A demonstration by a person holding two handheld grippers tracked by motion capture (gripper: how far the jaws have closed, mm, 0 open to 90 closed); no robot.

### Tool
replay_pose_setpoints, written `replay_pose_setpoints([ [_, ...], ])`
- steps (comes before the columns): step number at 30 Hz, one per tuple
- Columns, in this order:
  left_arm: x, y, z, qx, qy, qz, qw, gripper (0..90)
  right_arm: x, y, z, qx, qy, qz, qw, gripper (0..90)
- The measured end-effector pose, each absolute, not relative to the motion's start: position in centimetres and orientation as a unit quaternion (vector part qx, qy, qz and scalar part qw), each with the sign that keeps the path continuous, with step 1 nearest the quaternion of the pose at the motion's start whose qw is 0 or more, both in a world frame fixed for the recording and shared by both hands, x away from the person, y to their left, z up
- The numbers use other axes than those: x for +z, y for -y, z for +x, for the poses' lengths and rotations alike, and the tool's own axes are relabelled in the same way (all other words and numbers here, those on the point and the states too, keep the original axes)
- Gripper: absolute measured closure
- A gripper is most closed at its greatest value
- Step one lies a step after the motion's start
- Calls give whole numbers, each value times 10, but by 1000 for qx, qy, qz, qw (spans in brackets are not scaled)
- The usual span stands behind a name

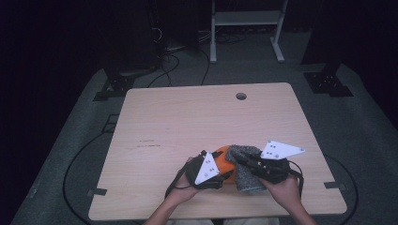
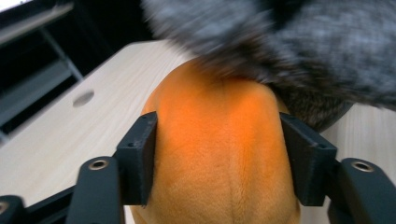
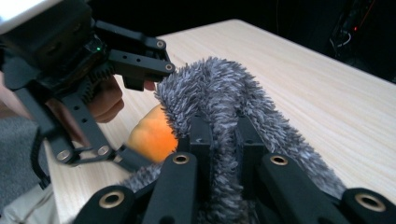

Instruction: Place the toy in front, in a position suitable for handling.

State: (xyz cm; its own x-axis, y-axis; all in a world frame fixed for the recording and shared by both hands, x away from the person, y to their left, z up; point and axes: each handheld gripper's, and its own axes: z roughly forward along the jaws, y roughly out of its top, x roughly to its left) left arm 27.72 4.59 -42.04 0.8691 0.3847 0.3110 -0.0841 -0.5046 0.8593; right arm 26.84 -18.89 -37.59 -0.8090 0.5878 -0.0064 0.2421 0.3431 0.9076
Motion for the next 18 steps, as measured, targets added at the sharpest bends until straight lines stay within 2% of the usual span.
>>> replay_pose_setpoints([
  [2, -423, -47, 279, 231, -91, 836, 490, 283, -379, 187, 270, 508, -805, 260, 166, 805],
  [4, -428, -57, 284, 210, -105, 833, 501, 302, -388, 186, 274, 495, -814, 258, 162, 805],
  [7, -429, -62, 284, 206, -103, 835, 500, 320, -391, 192, 280, 488, -814, 270, 162, 805],
  [9, -431, -67, 286, 197, -110, 834, 504, 314, -400, 207, 289, 480, -808, 302, 156, 804],
  [11, -430, -67, 287, 192, -118, 833, 505, 242, -404, 213, 292, 482, -805, 317, 142, 805],
  [12, -429, -66, 289, 183, -136, 833, 504, 153, -405, 213, 291, 483, -804, 318, 141, 805],
  [13, -425, -62, 294, 156, -184, 834, 496, 88, -406, 212, 290, 479, -806, 317, 145, 805],
  [14, -425, -62, 294, 156, -184, 834, 496, 53, -406, 212, 290, 479, -806, 317, 145, 805],
  [16, -425, -62, 298, 122, -233, 833, 487, 82, -404, 207, 287, 474, -810, 310, 153, 805],
  [18, -425, -65, 295, 148, -216, 832, 489, 227, -403, 204, 285, 471, -812, 306, 158, 805],
])
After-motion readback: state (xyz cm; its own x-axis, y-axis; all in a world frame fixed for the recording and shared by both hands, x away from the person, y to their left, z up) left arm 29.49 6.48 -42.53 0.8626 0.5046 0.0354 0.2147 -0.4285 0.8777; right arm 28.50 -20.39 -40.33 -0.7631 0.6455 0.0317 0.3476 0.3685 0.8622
